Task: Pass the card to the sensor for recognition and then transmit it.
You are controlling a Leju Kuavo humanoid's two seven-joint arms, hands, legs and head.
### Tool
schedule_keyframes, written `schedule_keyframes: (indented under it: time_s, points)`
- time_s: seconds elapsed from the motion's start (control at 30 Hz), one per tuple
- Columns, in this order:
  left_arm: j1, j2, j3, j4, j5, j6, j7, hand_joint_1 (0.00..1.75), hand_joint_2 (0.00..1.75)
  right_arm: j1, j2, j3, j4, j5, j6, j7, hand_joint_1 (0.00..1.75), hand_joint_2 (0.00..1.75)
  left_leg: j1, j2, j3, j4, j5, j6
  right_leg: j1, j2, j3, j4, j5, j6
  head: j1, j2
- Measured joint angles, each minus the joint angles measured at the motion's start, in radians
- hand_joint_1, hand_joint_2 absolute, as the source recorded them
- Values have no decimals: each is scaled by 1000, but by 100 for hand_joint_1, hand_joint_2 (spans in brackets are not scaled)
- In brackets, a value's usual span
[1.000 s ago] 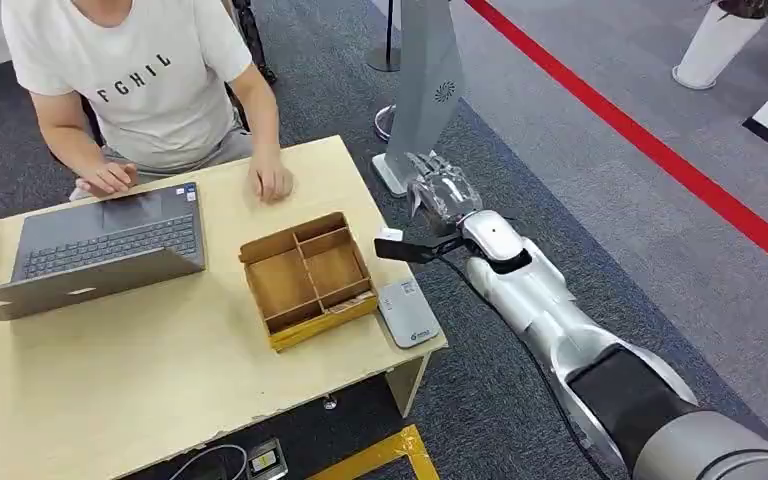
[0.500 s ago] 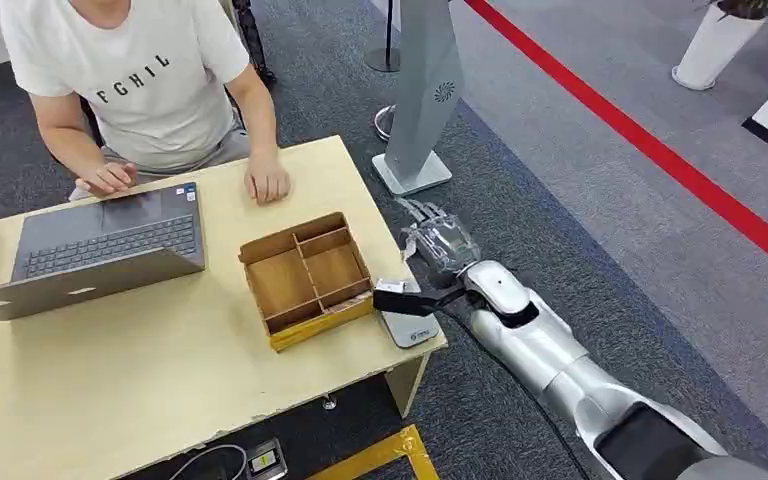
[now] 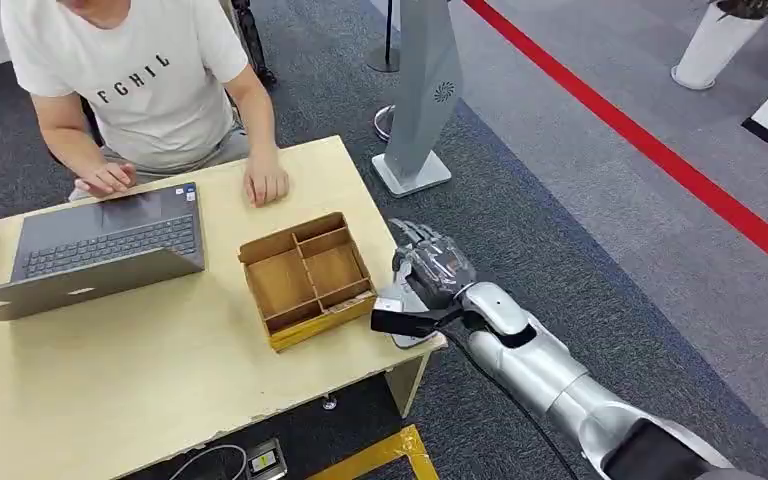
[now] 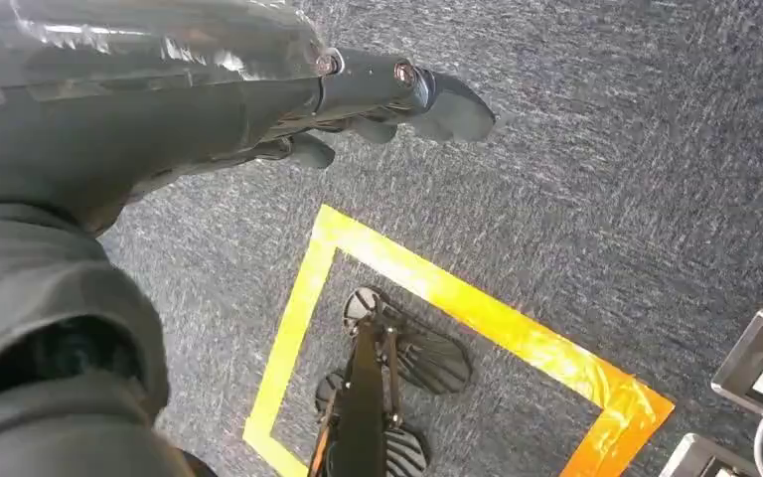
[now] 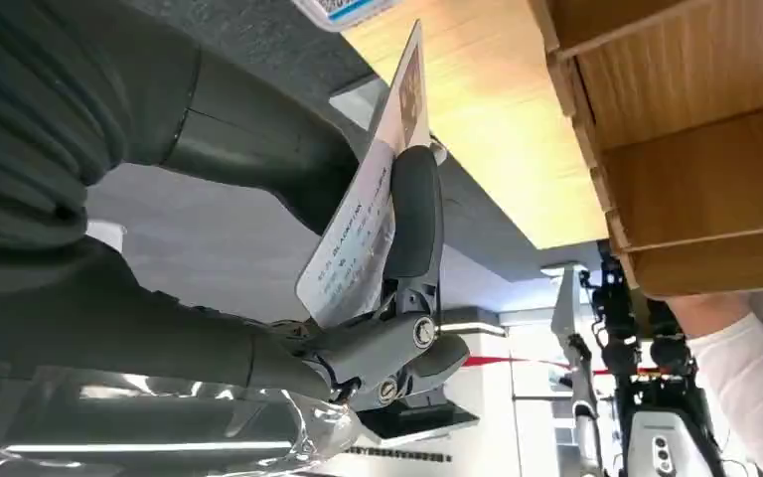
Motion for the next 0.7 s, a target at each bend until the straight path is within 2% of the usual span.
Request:
schedule_keyframes:
  time_s: [0.43,0.7]
  points:
    - [0,-1,0,0,10,1,0,0,0,-21,0,45,161,-36,-59,-29,175,175,0,0,0,0,0,0,0,0,0,0,0,0,0,0]
    - [0,-3,1,0,16,3,0,0,0,-55,0,60,220,-45,-40,-31,175,175,0,1,0,0,0,0,0,0,0,0,0,0,0,0]
